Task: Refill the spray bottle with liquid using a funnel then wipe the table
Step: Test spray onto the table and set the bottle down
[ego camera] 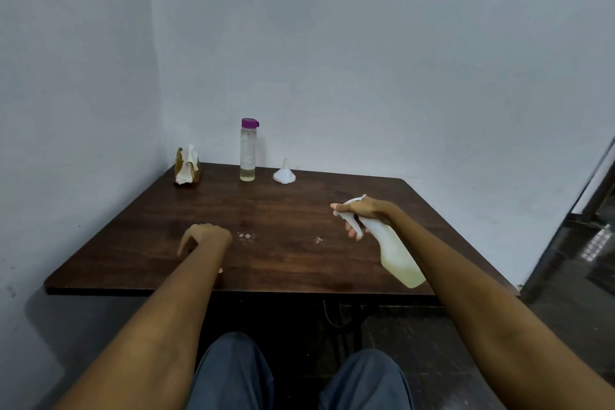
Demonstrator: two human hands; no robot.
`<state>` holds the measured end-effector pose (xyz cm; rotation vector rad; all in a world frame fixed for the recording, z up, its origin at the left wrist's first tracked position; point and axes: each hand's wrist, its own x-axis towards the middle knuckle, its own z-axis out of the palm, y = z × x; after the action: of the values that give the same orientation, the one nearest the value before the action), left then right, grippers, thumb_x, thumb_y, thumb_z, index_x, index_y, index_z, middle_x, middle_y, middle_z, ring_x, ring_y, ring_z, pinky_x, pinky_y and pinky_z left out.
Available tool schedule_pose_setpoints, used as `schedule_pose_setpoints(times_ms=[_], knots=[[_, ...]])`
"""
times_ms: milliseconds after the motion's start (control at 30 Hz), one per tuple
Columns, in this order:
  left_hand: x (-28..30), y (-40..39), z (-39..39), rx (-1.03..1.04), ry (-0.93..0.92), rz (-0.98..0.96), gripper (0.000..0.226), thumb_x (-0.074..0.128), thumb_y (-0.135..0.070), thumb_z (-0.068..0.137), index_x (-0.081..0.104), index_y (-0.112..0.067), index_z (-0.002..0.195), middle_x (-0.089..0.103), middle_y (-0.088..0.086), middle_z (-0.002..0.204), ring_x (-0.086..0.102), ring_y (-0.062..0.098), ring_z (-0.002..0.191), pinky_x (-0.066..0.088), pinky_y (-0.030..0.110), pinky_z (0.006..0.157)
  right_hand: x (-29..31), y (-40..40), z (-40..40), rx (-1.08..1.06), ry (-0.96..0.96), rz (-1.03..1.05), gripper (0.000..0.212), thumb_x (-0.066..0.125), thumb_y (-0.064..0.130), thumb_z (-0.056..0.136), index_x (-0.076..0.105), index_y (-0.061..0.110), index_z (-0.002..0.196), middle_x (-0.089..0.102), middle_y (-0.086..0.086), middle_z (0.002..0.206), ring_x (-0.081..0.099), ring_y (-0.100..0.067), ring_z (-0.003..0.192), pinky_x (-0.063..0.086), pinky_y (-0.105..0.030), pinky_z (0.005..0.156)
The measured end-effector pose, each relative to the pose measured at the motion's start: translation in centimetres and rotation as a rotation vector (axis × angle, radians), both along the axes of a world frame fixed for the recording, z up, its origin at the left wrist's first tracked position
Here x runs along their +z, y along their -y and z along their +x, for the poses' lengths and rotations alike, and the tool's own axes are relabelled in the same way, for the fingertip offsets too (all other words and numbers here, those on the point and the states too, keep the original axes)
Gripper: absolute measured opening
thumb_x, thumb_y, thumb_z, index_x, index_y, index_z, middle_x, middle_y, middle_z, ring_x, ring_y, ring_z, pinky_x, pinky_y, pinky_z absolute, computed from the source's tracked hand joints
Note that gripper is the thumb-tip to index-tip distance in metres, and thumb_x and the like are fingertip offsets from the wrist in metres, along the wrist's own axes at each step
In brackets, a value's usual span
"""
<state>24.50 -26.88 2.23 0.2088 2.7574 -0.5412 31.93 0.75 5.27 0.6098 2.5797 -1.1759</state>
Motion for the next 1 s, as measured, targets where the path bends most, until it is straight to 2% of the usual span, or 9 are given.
schedule_pose_setpoints(times_ms=[100,233,433,500,567,667,833,900,1000], knots=[[0.0,-0.1,0.1,-0.007,0.005,0.017,0.039,0.052,-0.027,0.096,0.052,-0.007,0.130,0.053,0.010,0.133,0.057,0.031,0.118,0.054,0.039,0.092,0.0,0.3,0.0,0.005,-0.005,0.007,0.053,0.042,0.050,0.095,0.051,0.010,0.130,0.061,-0.014,0.077,0.063,-0.024,0.077,0.054,-0.036,0.072],[0.4,0.2,0.1,-0.008,0.009,0.024,0.041,0.053,-0.029,0.096,0.053,-0.008,0.131,0.053,0.009,0.134,0.056,0.030,0.119,0.054,0.039,0.091,-0.5,0.3,0.0,0.029,0.039,0.174,0.041,0.045,0.045,0.095,0.062,0.012,0.113,0.048,-0.007,0.060,0.049,-0.017,0.052,0.047,-0.028,0.053],[1.1,0.8,0.1,0.022,-0.002,0.049,0.062,0.065,-0.047,0.084,0.050,-0.012,0.132,0.054,0.002,0.134,0.057,0.023,0.118,0.055,0.035,0.091,1.0,-0.5,0.6,-0.082,-0.100,0.221,0.024,0.043,0.016,0.089,0.060,0.010,0.104,0.064,-0.008,0.053,0.065,-0.030,0.074,0.056,-0.042,0.088],[1.2,0.5,0.2,0.031,-0.002,0.059,0.069,0.066,-0.055,0.079,0.051,-0.013,0.132,0.054,0.001,0.133,0.058,0.021,0.117,0.055,0.033,0.090,1.6,-1.3,0.9,-0.136,-0.180,0.284,0.015,0.048,0.014,0.085,0.061,0.005,0.088,0.067,-0.010,0.073,0.066,-0.031,0.083,0.056,-0.037,0.082],[1.3,-0.3,-0.1,0.011,-0.014,0.070,0.068,0.065,-0.056,0.079,0.052,-0.013,0.131,0.055,0.002,0.131,0.059,0.022,0.116,0.056,0.034,0.088,2.1,-2.4,1.0,-0.120,-0.252,0.360,0.013,0.053,0.012,0.087,0.059,0.002,0.094,0.061,-0.017,0.097,0.061,-0.032,0.095,0.050,-0.033,0.075],[1.3,-1.9,-0.8,-0.040,-0.060,0.092,0.060,0.065,-0.048,0.083,0.052,-0.011,0.128,0.056,0.006,0.130,0.058,0.025,0.115,0.056,0.036,0.088,2.7,-3.1,0.4,-0.053,-0.254,0.408,0.024,0.059,0.027,0.092,0.056,0.003,0.089,0.057,-0.014,0.091,0.057,-0.029,0.095,0.045,-0.031,0.072],[1.6,-5.0,-3.0,-0.109,-0.212,0.153,0.037,0.057,-0.028,0.092,0.058,-0.010,0.124,0.061,0.005,0.122,0.061,0.025,0.109,0.056,0.036,0.085,2.8,-4.4,-2.4,-0.106,-0.284,0.324,0.060,0.074,0.039,0.078,0.040,0.006,0.114,0.052,-0.012,0.106,0.060,-0.028,0.102,0.048,-0.029,0.065],[1.5,-6.2,-4.7,-0.123,-0.241,0.203,0.044,0.062,-0.034,0.088,0.056,-0.011,0.125,0.060,0.003,0.124,0.061,0.023,0.111,0.056,0.034,0.085,2.0,-5.5,-4.5,-0.165,-0.354,0.320,0.053,0.077,0.038,0.075,0.045,0.004,0.102,0.054,-0.011,0.099,0.058,-0.023,0.099,0.047,-0.029,0.071],[1.1,-8.8,-8.5,-0.165,-0.230,0.386,0.054,0.065,-0.043,0.084,0.051,-0.014,0.128,0.057,0.003,0.129,0.057,0.020,0.117,0.050,0.031,0.095,0.8,-7.0,-8.4,-0.335,-0.463,0.201,0.084,0.080,0.040,0.070,0.037,-0.007,0.125,0.055,-0.020,0.121,0.056,-0.031,0.116,0.051,-0.037,0.089]])
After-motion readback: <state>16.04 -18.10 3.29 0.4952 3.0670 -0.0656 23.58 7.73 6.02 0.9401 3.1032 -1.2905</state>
